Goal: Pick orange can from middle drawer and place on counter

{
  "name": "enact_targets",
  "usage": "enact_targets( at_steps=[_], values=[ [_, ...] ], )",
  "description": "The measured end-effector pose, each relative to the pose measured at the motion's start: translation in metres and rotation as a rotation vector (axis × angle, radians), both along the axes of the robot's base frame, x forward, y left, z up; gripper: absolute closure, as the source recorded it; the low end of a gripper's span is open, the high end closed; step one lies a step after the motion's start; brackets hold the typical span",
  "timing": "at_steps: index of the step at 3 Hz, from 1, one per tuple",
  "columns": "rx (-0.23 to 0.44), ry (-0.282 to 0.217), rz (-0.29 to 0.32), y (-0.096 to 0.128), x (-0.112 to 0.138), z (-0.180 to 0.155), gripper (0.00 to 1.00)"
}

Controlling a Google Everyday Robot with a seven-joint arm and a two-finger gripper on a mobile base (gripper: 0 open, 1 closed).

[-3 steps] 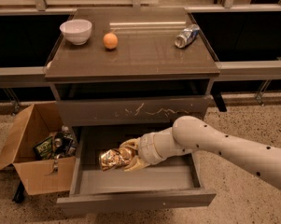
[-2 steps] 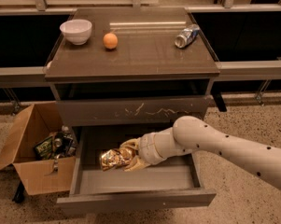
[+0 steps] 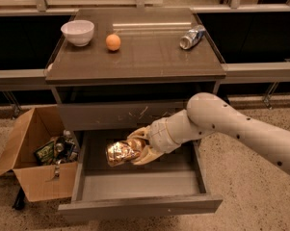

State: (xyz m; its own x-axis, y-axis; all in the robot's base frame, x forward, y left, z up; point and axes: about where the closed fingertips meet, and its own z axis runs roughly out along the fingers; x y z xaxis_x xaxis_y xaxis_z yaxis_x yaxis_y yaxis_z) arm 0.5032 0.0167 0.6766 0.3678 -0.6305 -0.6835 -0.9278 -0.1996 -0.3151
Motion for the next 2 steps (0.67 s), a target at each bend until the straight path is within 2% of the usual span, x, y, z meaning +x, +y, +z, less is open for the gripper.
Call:
enact_targets(
  at_steps=[1,2],
  values=[
    [-0.026,-0.033,0.015,-0.0160,0.0018,0.0545,1.00],
    [-0.026,-0.033,0.015,-0.0161,0.0020,0.0547,1.00]
  ],
)
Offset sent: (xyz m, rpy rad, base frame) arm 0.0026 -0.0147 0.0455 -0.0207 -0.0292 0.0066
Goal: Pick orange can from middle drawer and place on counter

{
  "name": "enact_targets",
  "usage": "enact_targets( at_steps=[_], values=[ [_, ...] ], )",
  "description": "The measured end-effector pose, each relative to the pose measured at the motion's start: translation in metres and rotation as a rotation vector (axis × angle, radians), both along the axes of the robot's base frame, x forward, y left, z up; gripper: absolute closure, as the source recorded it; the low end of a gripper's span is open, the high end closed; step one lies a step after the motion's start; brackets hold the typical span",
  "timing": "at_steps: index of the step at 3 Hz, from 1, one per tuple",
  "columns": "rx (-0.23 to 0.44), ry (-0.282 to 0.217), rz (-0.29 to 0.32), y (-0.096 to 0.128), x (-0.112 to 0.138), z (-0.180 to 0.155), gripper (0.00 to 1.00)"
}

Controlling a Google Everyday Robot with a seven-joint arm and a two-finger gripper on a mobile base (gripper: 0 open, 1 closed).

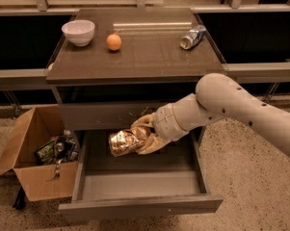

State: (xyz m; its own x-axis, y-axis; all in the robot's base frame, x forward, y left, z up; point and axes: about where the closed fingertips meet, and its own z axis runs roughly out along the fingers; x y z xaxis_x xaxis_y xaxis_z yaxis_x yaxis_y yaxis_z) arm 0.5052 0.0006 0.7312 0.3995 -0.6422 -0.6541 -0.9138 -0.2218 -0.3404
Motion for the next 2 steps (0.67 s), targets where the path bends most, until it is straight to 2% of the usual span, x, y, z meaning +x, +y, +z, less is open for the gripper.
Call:
enact_targets(
  at_steps=[1,2],
  values=[
    [0.003,-0.013,-0.034,-0.007,0.018,0.018,1.00],
    [0.001,-0.034,-0.098,-0.020,0.044,0.045,1.00]
  ],
)
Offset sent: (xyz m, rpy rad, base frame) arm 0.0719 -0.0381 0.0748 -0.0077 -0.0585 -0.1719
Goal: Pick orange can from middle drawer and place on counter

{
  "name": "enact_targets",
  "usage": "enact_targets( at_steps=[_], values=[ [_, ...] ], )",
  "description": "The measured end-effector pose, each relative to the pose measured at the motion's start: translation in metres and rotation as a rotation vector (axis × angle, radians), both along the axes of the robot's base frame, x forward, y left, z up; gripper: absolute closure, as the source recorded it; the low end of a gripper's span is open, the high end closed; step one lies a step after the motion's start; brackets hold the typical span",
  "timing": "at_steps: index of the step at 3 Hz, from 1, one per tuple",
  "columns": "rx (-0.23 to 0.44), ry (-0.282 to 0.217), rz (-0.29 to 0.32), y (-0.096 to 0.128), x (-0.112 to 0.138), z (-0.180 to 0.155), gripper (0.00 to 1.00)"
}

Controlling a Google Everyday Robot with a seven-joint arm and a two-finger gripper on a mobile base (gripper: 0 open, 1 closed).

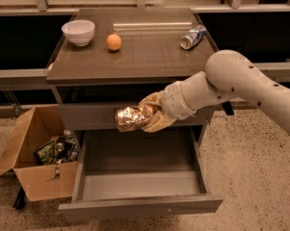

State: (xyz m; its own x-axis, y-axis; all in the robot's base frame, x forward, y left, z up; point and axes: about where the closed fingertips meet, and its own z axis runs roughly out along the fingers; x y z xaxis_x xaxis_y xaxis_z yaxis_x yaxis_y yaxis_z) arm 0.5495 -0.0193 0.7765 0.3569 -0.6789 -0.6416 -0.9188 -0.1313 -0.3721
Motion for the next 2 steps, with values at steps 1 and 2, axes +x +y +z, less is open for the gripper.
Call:
enact_targets(
  at_steps=[1,2],
  values=[
    [0.000,0.000,0.000,0.0000,0.0000,0.0000,1.00],
    [0.003,0.003,-0.010,-0.0002,0.0075,0.0033,1.00]
  ],
)
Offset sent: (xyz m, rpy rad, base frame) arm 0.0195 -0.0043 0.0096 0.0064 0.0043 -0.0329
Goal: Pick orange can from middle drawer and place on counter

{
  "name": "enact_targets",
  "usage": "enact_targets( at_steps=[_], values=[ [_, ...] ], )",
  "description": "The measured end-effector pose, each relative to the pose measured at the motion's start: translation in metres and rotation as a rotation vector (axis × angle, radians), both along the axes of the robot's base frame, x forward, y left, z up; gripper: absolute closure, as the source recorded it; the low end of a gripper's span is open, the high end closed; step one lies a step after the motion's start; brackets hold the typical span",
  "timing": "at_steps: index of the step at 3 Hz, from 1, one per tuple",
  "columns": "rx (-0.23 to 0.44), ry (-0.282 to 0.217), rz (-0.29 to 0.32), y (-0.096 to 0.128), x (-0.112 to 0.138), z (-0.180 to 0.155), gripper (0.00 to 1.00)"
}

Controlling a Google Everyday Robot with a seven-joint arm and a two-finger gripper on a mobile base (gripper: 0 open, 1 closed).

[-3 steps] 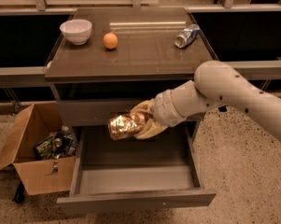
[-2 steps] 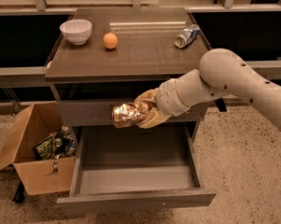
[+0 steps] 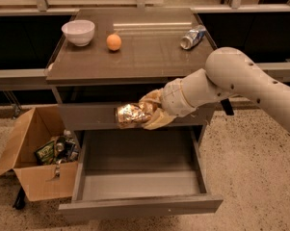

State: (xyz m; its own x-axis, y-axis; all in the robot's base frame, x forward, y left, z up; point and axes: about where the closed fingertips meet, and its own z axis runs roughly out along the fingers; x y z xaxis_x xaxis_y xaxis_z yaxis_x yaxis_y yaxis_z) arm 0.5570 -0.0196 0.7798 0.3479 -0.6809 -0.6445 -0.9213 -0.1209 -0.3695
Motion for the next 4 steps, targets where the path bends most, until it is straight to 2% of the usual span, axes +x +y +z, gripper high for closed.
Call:
enact_targets(
  at_steps=[1,2,3,4],
  values=[
    [0.000,0.000,-0.052,-0.007,0.031,0.023,1.00],
    [0.000,-0.006,-0.109,-0.010,0.079,0.059,1.00],
    [0.054,-0.041,-0.167,-0.015,0.121,0.099,1.00],
    [0.082,-0.075,-0.190,-0.019,0.136,0.123,1.00]
  ],
)
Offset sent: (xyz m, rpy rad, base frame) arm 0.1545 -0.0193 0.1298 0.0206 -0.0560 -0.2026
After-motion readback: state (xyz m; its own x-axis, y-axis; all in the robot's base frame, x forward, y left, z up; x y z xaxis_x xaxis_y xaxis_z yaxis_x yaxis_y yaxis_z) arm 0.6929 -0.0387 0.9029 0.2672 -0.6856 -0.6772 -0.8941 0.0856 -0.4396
